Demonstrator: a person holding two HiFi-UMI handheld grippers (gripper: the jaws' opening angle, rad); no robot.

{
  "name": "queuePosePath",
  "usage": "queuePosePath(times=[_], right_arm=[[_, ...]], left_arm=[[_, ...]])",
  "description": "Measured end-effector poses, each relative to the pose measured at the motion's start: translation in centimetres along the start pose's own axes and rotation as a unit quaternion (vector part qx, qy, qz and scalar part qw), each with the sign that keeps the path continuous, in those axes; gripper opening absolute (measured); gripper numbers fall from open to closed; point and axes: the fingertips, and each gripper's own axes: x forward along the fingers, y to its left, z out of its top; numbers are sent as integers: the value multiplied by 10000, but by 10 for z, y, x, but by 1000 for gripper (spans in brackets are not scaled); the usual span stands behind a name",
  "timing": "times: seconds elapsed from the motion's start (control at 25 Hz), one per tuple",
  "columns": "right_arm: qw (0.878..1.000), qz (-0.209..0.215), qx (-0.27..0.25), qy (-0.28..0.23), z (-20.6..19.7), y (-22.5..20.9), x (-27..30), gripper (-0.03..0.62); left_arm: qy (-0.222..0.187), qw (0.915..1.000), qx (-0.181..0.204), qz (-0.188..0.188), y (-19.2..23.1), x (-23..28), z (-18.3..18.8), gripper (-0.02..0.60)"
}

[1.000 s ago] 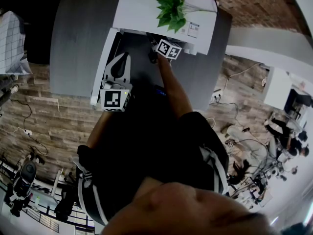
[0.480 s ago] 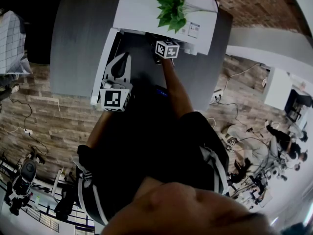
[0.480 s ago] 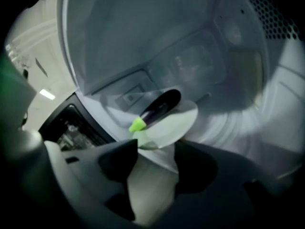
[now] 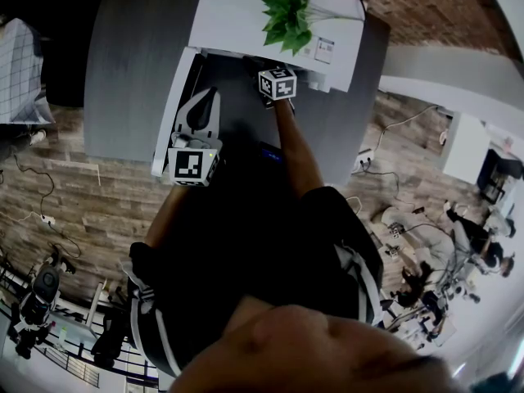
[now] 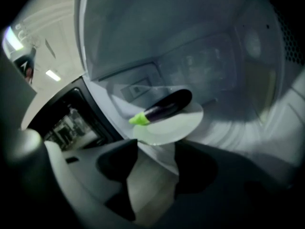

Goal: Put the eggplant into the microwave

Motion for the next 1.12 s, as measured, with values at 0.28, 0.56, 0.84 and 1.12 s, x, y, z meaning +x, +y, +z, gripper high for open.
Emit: queuePosePath(times=[0.28,0.56,0.84,1.12], right_arm=[[9986,-115,-487,175,-2,3,1,245],[9965,-463,-609,329,-1,-1,-2,244],[9950,-657,-637,408,-5,-5,-5,222],[9948,-778,-561,340,-4,-8,-14,151]], left_arm=[[52,10000,-47,20,0,0,-1,35],[65,9999,-86,19,0,0,-1,35],[86,9999,-106,14,1,0,-3,35],[30,10000,-47,-20,0,-1,-1,35]])
